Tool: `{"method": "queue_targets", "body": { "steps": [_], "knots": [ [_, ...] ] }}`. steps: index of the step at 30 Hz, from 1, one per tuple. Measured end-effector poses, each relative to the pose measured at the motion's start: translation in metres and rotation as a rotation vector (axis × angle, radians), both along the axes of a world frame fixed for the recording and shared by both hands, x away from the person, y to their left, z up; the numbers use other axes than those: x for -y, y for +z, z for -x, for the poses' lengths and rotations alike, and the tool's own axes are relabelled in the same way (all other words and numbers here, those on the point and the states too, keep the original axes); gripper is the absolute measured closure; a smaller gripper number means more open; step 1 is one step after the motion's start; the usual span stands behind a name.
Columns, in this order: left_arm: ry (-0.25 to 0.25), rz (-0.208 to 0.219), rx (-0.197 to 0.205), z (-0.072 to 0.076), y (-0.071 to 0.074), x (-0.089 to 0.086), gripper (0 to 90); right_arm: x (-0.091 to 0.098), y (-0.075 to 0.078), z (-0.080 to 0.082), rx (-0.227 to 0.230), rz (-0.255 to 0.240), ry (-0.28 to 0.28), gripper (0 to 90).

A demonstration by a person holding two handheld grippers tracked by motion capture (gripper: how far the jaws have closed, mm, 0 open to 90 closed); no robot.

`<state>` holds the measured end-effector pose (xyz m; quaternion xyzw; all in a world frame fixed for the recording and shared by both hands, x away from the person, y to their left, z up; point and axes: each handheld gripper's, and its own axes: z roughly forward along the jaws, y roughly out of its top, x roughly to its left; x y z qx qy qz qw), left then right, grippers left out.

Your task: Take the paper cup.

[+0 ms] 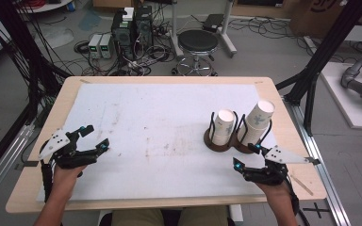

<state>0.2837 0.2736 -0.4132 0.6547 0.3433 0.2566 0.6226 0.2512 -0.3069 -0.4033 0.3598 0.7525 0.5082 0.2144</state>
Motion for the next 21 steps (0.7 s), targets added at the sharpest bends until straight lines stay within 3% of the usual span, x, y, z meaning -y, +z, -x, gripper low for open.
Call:
{"method": "queue_targets", "body": {
  "steps": [21],
  "knots": [
    [-0.022,-0.001,-0.002,0.0019,0.0005,0.0036,16.8,-0.0039,0.0068,-0.0027,0.01,-0.034,-0.002,20.3]
  ]
}}
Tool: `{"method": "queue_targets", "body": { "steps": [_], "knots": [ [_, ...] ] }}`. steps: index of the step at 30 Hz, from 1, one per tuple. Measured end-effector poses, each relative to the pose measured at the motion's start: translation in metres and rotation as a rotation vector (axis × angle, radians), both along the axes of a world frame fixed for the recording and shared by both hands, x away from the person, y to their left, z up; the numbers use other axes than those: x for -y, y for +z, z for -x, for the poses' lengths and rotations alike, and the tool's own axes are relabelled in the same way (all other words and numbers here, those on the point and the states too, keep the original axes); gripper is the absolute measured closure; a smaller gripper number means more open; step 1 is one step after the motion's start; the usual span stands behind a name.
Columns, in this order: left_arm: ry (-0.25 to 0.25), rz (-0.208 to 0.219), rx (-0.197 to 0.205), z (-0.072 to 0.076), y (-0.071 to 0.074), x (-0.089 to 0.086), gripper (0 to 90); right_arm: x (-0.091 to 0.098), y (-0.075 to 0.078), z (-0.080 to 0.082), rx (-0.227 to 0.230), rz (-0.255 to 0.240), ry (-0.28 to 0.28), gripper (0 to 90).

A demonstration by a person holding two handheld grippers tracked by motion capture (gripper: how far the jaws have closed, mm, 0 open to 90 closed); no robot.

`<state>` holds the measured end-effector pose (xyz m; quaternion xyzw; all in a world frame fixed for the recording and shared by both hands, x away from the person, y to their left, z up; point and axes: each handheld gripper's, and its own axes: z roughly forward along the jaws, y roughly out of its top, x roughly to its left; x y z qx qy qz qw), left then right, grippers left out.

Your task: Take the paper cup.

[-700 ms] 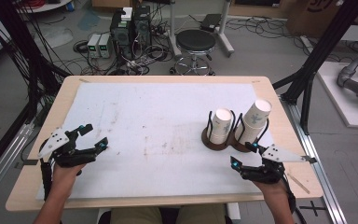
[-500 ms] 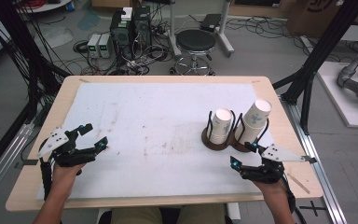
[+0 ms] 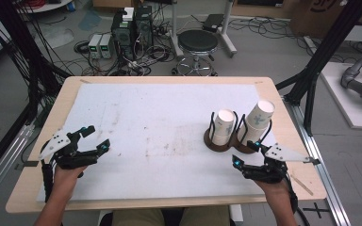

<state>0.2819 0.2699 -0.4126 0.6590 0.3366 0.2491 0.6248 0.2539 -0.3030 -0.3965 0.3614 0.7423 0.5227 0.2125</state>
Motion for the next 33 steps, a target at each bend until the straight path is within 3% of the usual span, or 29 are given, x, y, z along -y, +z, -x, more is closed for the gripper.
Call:
{"method": "queue_targets", "body": {
  "steps": [10,18,24,33],
  "knots": [
    [-0.022,-0.006,-0.007,0.001,-0.001,0.005,16.8,-0.01,0.017,-0.009,0.01,-0.013,0.012,20.3],
    [-0.039,-0.008,-0.012,-0.001,-0.002,0.008,16.8,-0.021,0.035,-0.032,0.015,0.01,0.015,20.3],
    [-0.042,-0.006,-0.012,-0.001,-0.002,0.008,16.8,-0.033,0.05,-0.056,0.013,0.055,-0.003,20.3],
    [-0.044,0.004,-0.013,0.0,-0.002,0.007,16.8,-0.044,0.056,-0.078,-0.009,0.09,-0.026,20.3]
  ]
}}
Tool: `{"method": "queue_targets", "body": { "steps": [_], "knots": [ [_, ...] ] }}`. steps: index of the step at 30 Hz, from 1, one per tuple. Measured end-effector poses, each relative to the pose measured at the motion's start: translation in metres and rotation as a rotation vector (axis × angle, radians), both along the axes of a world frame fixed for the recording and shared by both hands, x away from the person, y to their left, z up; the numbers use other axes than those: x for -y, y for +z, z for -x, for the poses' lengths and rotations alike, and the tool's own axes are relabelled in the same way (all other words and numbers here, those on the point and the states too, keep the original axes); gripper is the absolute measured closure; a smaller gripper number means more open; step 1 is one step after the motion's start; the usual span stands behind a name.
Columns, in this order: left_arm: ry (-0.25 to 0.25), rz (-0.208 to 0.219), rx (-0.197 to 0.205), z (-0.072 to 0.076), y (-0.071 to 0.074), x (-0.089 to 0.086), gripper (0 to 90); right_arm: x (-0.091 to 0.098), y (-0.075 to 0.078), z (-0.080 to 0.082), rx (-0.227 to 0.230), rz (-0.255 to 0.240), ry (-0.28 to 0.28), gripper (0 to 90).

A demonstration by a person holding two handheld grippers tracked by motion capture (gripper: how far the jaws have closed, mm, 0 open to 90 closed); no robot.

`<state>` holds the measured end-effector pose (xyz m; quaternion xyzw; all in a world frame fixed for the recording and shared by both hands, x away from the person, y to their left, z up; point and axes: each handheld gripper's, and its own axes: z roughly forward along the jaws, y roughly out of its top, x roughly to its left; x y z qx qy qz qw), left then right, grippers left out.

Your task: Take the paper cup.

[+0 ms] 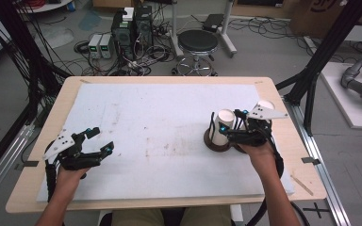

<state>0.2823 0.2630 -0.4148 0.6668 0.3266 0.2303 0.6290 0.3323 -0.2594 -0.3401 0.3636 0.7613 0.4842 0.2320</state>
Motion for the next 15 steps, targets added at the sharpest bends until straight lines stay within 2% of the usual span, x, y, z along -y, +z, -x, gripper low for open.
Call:
{"method": "queue_targets", "body": {
  "steps": [3,10,15],
  "knots": [
    [-0.003,0.0,0.001,0.0,0.0,-0.001,16.8,-0.001,-0.002,-0.009,-0.016,0.016,-0.02,20.3],
    [-0.005,0.004,-0.001,-0.001,-0.001,-0.001,16.8,-0.003,-0.004,-0.018,-0.038,0.043,-0.047,20.3],
    [-0.007,0.006,-0.001,-0.001,-0.001,0.0,16.8,-0.008,-0.006,-0.024,-0.043,0.085,-0.066,20.5]
  ]
}}
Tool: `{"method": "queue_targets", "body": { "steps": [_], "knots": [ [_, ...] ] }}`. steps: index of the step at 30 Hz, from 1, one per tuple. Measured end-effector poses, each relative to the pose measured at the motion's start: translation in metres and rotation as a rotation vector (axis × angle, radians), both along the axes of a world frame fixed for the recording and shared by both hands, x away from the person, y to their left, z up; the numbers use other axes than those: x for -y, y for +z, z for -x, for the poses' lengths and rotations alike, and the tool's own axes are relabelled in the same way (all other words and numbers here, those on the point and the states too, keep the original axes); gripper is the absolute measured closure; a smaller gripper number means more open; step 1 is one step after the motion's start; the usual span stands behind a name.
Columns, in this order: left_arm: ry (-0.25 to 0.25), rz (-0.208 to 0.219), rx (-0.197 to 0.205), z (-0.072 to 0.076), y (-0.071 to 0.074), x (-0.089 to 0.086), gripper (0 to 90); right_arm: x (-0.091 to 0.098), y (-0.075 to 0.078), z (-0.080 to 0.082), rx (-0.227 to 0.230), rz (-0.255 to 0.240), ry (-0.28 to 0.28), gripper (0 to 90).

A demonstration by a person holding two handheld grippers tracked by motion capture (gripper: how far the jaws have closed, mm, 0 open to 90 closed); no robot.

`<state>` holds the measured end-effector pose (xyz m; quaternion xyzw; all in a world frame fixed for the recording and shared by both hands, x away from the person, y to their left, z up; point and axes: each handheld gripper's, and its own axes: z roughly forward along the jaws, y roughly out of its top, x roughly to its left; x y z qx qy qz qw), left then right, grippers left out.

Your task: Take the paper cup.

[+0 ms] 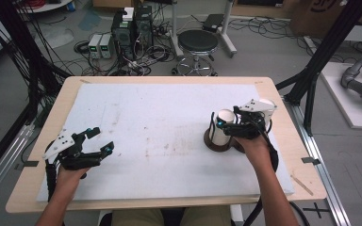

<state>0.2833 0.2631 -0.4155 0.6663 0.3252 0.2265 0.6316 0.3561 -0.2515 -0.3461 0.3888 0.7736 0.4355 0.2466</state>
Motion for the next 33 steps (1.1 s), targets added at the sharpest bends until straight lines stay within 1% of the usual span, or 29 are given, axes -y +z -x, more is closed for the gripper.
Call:
{"method": "queue_targets", "body": {
  "steps": [3,4,6,9,10,12,15,16,17,21,25,28,31,33],
  "knots": [
    [0.0,0.002,-0.001,0.0,0.0,0.0,16.8,-0.001,-0.001,-0.001,0.004,0.011,-0.005,20.5],
    [0.001,0.002,-0.002,0.0,0.0,0.0,16.8,-0.002,-0.001,-0.001,-0.01,0.007,-0.009,20.6],
    [0.001,0.002,-0.003,0.0,0.0,0.0,16.8,-0.002,-0.003,-0.003,-0.014,0.018,-0.008,20.6],
    [0.002,0.006,-0.001,0.0,0.0,-0.001,16.8,-0.003,-0.005,-0.005,-0.03,0.019,-0.011,20.9],
    [0.002,0.006,-0.002,0.0,0.0,-0.001,16.8,-0.003,-0.006,-0.005,-0.033,0.02,-0.011,21.6],
    [0.002,0.007,-0.003,0.0,0.0,-0.001,16.8,-0.004,-0.008,-0.006,-0.039,0.02,-0.007,26.7],
    [0.002,0.008,-0.003,0.0,0.0,-0.001,16.8,-0.005,-0.01,-0.007,-0.043,0.025,-0.011,27.9],
    [0.003,0.007,-0.004,0.0,0.0,-0.001,16.8,-0.005,-0.011,-0.008,-0.041,0.031,-0.012,30.3],
    [0.001,0.006,-0.004,0.0,0.0,-0.001,16.8,-0.005,-0.011,-0.008,-0.05,0.032,-0.017,34.1],
    [0.003,0.01,-0.006,0.0,0.0,-0.001,16.8,-0.003,-0.01,-0.009,-0.05,0.029,-0.012,35.7],
    [0.002,0.01,-0.007,0.0,-0.001,-0.001,16.8,-0.002,-0.006,-0.009,-0.055,0.011,-0.005,36.6],
    [-0.001,0.012,-0.01,0.0,-0.001,-0.001,16.8,-0.002,0.002,-0.008,-0.051,0.008,0.004,36.9],
    [-0.004,0.013,-0.01,0.0,-0.001,-0.001,16.8,-0.001,0.01,-0.007,-0.038,0.007,0.004,37.0],
    [-0.006,0.014,-0.01,0.0,-0.001,-0.001,16.8,0.0,0.019,-0.005,-0.026,0.003,0.009,37.0]
  ]
}}
